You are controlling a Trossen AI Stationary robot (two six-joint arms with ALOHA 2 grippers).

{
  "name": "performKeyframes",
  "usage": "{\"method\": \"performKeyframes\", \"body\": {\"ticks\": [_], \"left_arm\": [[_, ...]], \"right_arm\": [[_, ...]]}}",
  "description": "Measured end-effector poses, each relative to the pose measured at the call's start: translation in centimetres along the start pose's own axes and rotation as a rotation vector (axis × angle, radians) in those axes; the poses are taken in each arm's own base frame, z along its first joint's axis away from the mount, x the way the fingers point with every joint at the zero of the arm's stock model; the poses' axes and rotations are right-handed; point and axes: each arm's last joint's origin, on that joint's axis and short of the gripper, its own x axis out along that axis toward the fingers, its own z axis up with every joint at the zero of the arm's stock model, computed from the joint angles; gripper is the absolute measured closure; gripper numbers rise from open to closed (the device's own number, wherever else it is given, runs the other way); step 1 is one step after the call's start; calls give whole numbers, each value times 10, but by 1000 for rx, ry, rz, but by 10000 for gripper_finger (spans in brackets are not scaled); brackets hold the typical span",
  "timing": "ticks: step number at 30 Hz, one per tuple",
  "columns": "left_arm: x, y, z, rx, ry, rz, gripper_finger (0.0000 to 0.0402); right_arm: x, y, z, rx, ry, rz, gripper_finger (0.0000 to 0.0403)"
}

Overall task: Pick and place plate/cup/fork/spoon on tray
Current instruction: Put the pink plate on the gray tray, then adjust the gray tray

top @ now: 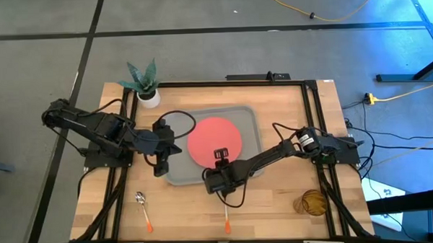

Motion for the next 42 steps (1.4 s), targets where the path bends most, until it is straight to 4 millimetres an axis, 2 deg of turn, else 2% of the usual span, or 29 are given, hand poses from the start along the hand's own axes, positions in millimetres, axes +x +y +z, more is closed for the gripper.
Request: {"method": "performKeyframes", "body": {"ticks": [6, 11, 17, 22, 28, 35, 42], "left_arm": [[0, 0, 0, 0, 1, 0, 401], [0, 0, -1, 3, 9, 3, 401], [0, 2, -4, -19, 42, 26, 401], [3, 12, -23, -50, 140, 210, 401], [27, 18, -50, -70, 205, 295, 401], [66, 32, -85, -77, 264, 351, 401], [92, 51, -113, -100, 277, 396, 401]], "right_arm": [[-2, 2, -1, -15, 9, -32, 323], [-16, 3, 4, -23, -3, -30, 323], [-46, -4, 13, 39, 4, -100, 323], [-71, -21, 5, 117, 96, -281, 336], [-80, -43, -9, 207, 220, -398, 395], [-78, -67, -16, 275, 242, -389, 399], [-78, -101, -43, 438, 253, -355, 401]]}}
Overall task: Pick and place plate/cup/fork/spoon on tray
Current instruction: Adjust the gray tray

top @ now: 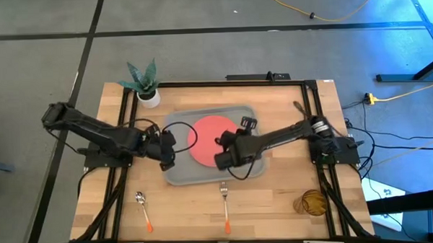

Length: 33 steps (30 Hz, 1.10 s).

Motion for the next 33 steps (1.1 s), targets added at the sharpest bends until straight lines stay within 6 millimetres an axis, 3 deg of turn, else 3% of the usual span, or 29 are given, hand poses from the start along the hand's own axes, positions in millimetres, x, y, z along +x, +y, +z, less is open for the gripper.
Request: {"method": "performKeyframes", "body": {"ticks": [11, 20, 33], "left_arm": [[30, 13, 0, -14, -5, -62, 401], [46, 21, 11, -79, -7, -57, 401], [96, 19, 8, -79, 140, 43, 401]], "right_arm": [[45, -19, -21, 205, -158, 463, 402], [95, -25, -45, 446, 17, 418, 400], [138, -33, -67, 516, 119, 373, 397]]}}
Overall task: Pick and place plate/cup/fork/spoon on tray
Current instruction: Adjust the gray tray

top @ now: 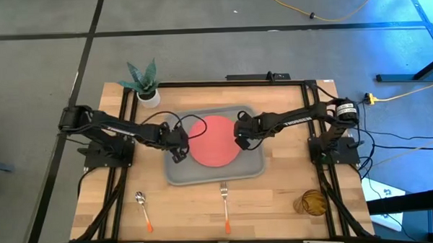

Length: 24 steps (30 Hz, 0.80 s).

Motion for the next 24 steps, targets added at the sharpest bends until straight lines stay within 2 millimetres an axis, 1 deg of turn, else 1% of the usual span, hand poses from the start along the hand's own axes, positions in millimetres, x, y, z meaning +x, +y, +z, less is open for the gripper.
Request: {"method": "performKeyframes", "body": {"ticks": [5, 9, 15, 24], "left_arm": [[12, 3, 2, -13, 43, 0, 401], [16, 4, 5, -7, 35, -10, 401], [16, 4, 10, 8, 2, -55, 402], [20, 10, 17, 36, -16, -89, 401]], "right_arm": [[12, -7, -8, -3, 54, 44, 397], [17, -10, -15, -2, 74, 31, 397], [16, -10, -19, 0, 89, 17, 399], [11, -5, -31, -27, 131, -4, 399]]}}
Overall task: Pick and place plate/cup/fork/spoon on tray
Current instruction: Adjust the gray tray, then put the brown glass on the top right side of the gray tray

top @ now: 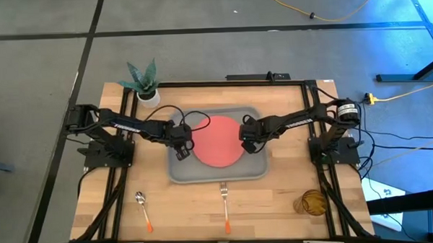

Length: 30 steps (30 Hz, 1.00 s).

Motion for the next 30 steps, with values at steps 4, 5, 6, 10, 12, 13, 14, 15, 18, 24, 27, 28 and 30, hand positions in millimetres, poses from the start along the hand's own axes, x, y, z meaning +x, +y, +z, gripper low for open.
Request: {"method": "performKeyframes", "body": {"ticks": [4, 5, 6, 10, 12, 13, 14, 15, 18, 24, 27, 28, 30], "left_arm": [[1, 1, 3, -1, -12, -24, 402], [1, 1, 3, -1, -13, -23, 402], [1, 1, 3, -1, -13, -22, 402], [0, 0, 2, 3, -14, -22, 402], [0, -1, 2, 5, -16, -23, 402], [-1, -2, 1, 8, -18, -21, 402], [-1, -3, 2, 11, -17, -18, 402], [-2, -4, 2, 17, -18, -13, 402], [-5, -8, 5, 29, -28, 1, 402], [-14, -15, 11, 55, -14, 18, 401], [-22, -19, 12, 82, 5, 67, 401], [-25, -20, 13, 88, 13, 83, 401], [-32, -24, 16, 101, 30, 105, 401]], "right_arm": [[-1, 1, -4, -1, 13, -15, 399], [-1, 1, -4, -3, 13, -17, 400], [-1, 2, -4, -3, 10, -17, 400], [-3, 1, -5, -6, 5, -12, 400], [-6, 1, -7, -13, -5, -14, 400], [-9, 1, -8, -15, -3, -15, 400], [-11, 0, -8, -15, -12, -12, 400], [-14, 0, -8, -15, -24, -4, 400], [-21, 1, -8, -17, -50, 4, 400], [-35, 2, -12, -45, -92, 19, 400], [-47, 3, -14, -100, -111, 20, 400], [-54, 4, -14, -118, -114, 23, 400], [-69, 6, -14, -178, -118, 27, 400]]}}
